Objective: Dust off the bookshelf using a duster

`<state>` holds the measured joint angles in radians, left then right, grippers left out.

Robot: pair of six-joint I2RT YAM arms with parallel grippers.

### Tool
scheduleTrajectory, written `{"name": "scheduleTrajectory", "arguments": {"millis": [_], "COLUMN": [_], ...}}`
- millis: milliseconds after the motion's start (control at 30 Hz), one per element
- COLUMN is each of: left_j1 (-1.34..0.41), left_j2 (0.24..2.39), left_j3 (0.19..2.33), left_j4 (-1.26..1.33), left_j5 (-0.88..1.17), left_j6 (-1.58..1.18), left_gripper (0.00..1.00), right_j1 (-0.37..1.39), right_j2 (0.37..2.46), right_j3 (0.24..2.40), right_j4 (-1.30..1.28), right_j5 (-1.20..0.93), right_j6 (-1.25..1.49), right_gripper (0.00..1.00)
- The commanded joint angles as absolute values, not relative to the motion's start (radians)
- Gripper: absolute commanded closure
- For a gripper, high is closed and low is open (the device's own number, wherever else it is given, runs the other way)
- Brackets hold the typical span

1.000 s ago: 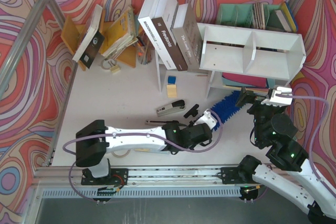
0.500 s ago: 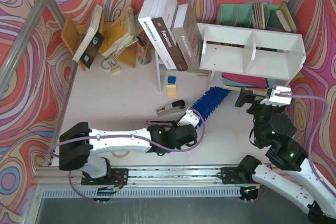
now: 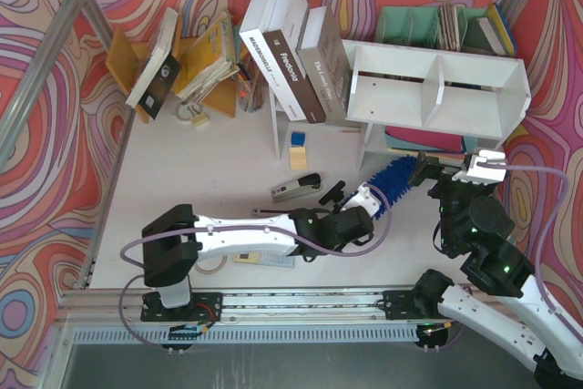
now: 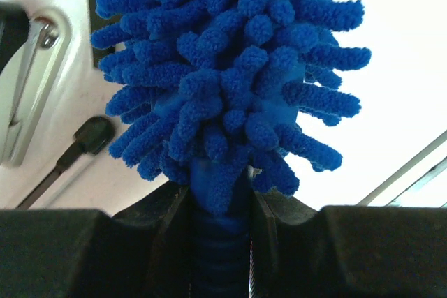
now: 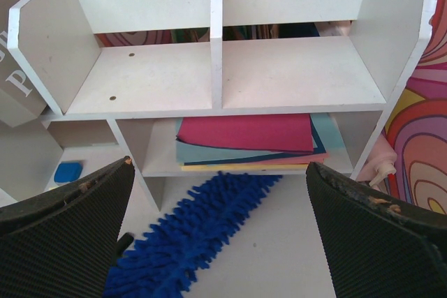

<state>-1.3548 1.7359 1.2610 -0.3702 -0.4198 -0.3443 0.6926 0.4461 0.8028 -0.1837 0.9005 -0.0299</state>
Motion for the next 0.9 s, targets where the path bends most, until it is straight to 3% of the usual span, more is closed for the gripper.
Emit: {"name": "scheduleTrajectory", "arguments": {"millis": [0, 533, 867], "left_j1": [-1.351, -1.351, -1.35], "left_j2": [1.796, 1.916, 1.885], "left_j3": [1.372, 1.436, 1.445], "left_j4": [-0.267, -0.416, -0.423], "left_j5": [-0.355, -0.2, -0.235], "left_j6": [-0.269, -0.202, -0.209], "left_gripper": [1.0, 1.0, 1.0], "right_j1": [0.69, 0.69, 0.69], "right_j2": [0.433, 0.425, 0.425], "right_j3": [0.798, 0.798, 0.799], "right_j4": [-0.158, -0.158, -0.158], "right_j5": [0.917, 0.913, 0.916], "right_j6": [-0.037, -0.04, -0.038], "right_gripper": [0.01, 0.01, 0.01]}}
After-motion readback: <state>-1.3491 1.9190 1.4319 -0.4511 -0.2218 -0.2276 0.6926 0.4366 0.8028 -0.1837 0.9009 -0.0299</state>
